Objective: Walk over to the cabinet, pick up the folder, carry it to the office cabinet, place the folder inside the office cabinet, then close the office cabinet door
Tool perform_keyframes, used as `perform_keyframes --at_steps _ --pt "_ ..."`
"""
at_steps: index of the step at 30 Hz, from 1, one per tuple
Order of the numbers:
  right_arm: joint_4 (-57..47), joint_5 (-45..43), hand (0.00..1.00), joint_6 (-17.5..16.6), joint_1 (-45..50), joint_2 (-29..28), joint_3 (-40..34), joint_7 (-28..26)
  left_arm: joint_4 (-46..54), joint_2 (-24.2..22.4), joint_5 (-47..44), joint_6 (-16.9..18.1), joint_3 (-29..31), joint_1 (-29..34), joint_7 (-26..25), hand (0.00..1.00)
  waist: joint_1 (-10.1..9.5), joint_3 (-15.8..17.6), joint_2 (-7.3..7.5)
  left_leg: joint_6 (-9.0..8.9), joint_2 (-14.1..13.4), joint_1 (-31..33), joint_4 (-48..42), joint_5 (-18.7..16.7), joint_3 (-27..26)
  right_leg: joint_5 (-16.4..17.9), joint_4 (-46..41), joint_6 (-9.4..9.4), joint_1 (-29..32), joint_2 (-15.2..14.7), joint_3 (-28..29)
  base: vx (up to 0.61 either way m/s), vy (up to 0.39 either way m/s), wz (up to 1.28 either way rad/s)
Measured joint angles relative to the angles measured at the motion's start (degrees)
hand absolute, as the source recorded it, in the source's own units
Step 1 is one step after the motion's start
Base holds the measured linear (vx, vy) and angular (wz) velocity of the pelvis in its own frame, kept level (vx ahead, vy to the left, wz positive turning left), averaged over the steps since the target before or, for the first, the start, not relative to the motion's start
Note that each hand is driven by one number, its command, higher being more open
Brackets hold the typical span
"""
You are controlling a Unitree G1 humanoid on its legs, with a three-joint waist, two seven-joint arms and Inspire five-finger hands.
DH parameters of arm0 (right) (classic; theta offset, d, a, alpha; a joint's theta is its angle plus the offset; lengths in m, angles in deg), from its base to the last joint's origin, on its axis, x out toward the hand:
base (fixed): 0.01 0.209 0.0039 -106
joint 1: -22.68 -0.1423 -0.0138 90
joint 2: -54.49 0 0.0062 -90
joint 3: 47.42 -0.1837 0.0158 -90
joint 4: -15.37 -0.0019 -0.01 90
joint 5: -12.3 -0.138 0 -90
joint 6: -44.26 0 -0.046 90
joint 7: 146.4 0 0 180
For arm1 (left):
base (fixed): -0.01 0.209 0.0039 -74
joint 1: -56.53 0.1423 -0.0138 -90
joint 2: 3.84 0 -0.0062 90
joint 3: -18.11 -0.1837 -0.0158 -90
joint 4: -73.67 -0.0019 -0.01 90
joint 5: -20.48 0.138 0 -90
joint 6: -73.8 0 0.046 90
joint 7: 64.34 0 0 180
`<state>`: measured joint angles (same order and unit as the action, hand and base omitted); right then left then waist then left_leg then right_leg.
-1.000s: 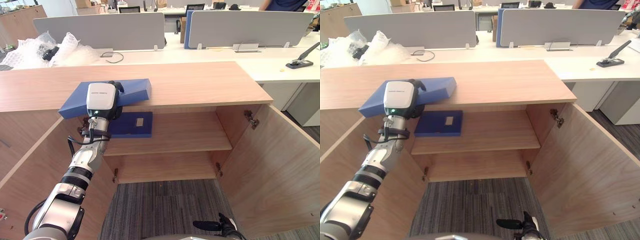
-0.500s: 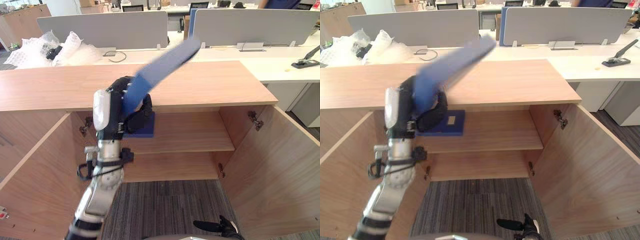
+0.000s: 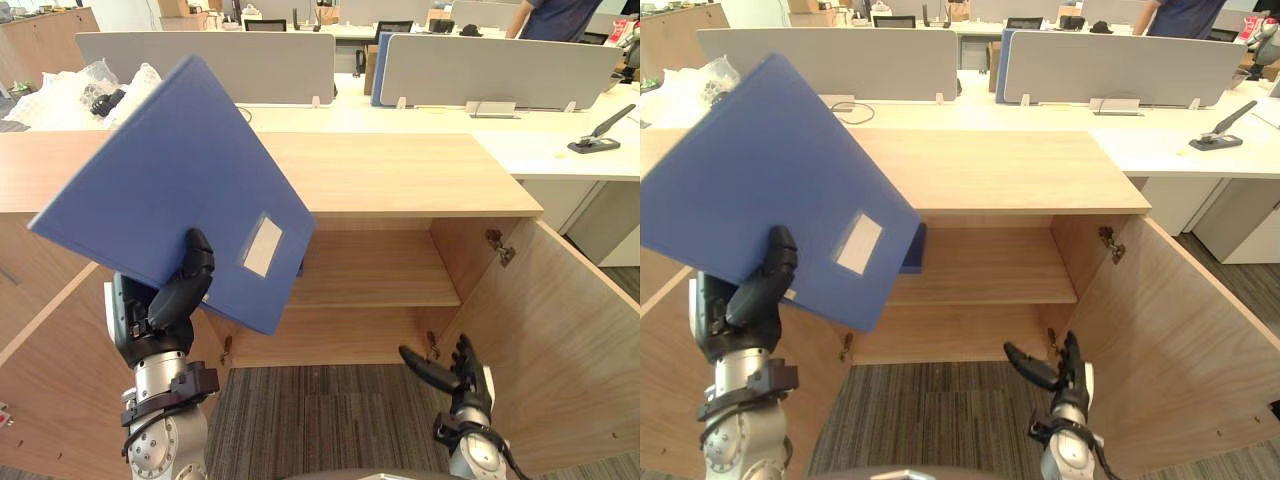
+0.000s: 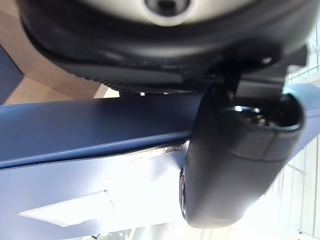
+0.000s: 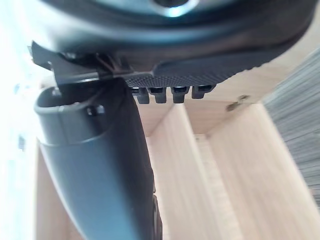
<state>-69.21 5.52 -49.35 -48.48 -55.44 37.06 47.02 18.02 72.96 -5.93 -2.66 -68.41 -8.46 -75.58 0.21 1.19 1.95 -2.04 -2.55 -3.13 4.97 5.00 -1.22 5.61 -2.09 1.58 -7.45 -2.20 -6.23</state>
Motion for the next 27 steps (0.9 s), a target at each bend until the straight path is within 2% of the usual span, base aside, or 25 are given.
perform_keyframes --at_steps 5,9,16,22,27 --pt "-6.7 0.6 1.0 -1.4 -0.8 0.1 -0.1 2.0 1.6 -1.3 0.1 0.0 -0.4 -0.1 2.1 0.0 0.16 0.1 -0.35 0.08 0.0 -0.4 0.0 -0.2 0.0 0.0 -0.1 0.06 -0.4 -0.1 0.0 0.0 0.0 0.0" --pt "-9.6 2.3 1.0 -1.7 -1.8 0.2 -0.2 3.2 1.6 -2.3 0.2 0.0 -0.4 -0.1 2.1 0.0 0.35 0.4 -1.26 -0.01 0.0 -0.7 0.0 -0.2 0.0 0.1 -0.1 0.14 -0.7 0.0 0.0 -0.02 -0.005 -0.01" --pt "-14.9 1.8 1.0 -1.6 -3.6 1.4 -0.4 0.6 1.3 -2.6 0.1 -0.4 0.0 -0.5 3.6 0.0 0.41 0.2 -1.71 0.01 0.0 -0.7 0.0 -0.2 0.0 0.1 -0.1 0.14 -0.6 0.0 0.0 0.0 0.0 0.0" --pt "-21.2 -10.9 1.0 -3.5 -14.0 8.2 -2.6 -8.0 -1.1 -0.4 0.2 -1.2 0.2 -3.1 8.3 0.0 0.39 0.2 -1.64 0.02 0.1 -0.7 0.0 -0.2 0.0 0.1 -0.3 0.15 -0.6 0.0 0.0 0.0 0.0 0.0" --pt "-18.4 -20.8 1.0 -4.0 -27.0 21.0 -1.9 -13.6 -2.5 2.9 1.6 -1.2 -0.1 -5.0 11.7 0.0 0.29 0.2 -1.65 0.04 0.1 -0.7 0.0 -0.2 -0.2 0.1 -0.4 0.16 -0.4 0.2 0.2 0.0 0.0 0.0"
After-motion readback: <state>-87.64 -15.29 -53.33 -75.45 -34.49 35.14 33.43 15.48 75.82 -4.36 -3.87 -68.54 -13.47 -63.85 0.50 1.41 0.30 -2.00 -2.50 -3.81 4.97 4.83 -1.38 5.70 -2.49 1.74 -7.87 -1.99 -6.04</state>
